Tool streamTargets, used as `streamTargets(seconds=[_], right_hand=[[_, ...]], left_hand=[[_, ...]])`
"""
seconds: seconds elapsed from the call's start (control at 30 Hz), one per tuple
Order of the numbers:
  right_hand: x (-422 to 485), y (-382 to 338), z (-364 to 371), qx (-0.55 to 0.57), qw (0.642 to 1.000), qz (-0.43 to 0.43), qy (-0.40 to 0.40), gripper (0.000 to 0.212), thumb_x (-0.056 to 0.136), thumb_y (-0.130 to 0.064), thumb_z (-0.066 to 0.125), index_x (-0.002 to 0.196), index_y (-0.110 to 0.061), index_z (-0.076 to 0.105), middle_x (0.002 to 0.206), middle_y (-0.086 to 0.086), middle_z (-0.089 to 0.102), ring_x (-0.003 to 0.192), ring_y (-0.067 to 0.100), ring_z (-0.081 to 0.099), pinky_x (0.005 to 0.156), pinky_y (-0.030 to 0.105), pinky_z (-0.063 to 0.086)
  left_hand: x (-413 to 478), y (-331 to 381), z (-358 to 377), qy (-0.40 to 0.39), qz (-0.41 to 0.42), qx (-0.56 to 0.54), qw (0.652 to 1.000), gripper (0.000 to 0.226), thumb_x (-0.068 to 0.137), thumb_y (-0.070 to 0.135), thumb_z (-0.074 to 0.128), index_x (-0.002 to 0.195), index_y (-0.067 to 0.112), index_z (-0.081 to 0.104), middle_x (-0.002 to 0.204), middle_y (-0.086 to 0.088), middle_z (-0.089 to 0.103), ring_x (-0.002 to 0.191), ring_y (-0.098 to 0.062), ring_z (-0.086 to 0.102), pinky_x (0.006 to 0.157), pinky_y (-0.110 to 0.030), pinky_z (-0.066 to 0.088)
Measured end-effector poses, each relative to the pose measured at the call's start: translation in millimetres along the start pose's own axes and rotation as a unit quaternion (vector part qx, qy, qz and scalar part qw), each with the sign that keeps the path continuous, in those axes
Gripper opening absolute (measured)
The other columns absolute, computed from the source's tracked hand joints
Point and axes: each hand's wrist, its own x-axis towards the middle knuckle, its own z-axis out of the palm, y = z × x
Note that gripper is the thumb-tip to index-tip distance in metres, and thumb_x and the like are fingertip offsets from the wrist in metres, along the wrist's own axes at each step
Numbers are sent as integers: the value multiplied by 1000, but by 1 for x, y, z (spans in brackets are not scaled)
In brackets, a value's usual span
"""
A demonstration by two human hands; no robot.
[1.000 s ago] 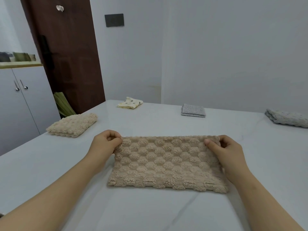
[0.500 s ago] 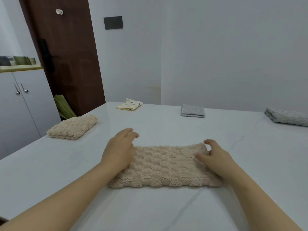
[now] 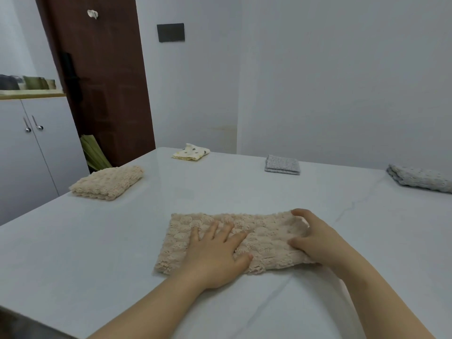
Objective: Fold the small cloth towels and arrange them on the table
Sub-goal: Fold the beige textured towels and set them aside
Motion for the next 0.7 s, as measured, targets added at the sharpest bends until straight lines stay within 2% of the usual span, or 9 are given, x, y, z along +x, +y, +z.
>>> streamTargets(seconds=[0.07,0.13,0.17,0.23,0.3,0.43,0.5,0.6,0.7], right_hand=[[4,7,-2,61,997,11,51,54,80,-7,61,128,-28,46,88,2,60,79,19,57,70,29,46],[6,12,-2,94,991,25,90,54,81,-5,59,129,-26,46,91,4,60,88,26,58,81,34,48],[5,14,-2,98,989,28,106,54,82,-5,58,130,-25,46,88,3,58,88,25,57,81,33,46],[3,17,-2,109,984,30,135,52,84,-4,57,132,-21,44,77,-3,53,79,19,53,72,30,42],[2,18,-5,128,979,34,152,53,84,-6,58,133,-19,43,75,-1,52,72,14,50,61,27,38],[6,22,-6,177,969,56,165,55,81,-8,59,133,-18,43,77,1,54,71,17,51,56,25,39],[7,22,-4,221,961,62,155,53,80,-5,57,130,-19,45,81,3,57,76,21,54,63,29,45],[7,19,-4,332,929,64,150,50,80,3,55,124,-19,48,88,9,59,81,28,57,80,41,49],[8,14,-3,373,910,42,178,51,78,4,57,123,-19,49,96,15,61,87,32,59,92,48,49]], left_hand=[[4,8,-3,-24,-15,-20,999,59,90,62,19,144,44,3,157,8,-8,144,-20,-14,112,-56,-11],[9,15,-9,-40,-11,-51,998,57,91,60,20,144,45,4,157,8,-7,145,-22,-12,112,-57,-9],[11,16,-12,-35,-6,-68,997,54,93,57,20,144,44,7,158,8,-4,145,-22,-9,113,-57,-7],[14,14,-18,-4,4,-80,997,52,95,53,21,145,40,12,158,7,-1,145,-21,-5,114,-54,-2],[14,6,-22,33,8,-44,998,54,94,54,22,145,38,13,158,8,-1,145,-19,-6,115,-51,-1],[9,-14,-11,19,2,-10,1000,58,92,59,23,145,38,12,157,10,3,145,-15,-4,116,-49,1],[5,-19,-1,22,-3,-22,1000,59,91,61,22,145,40,10,157,11,1,145,-12,-6,116,-47,-2],[3,-18,4,53,-3,-31,998,57,91,60,23,144,41,13,157,11,3,145,-11,-6,117,-45,-4],[4,-19,2,58,-2,-36,998,56,91,60,24,144,42,15,157,12,4,145,-11,-5,116,-45,-3]])
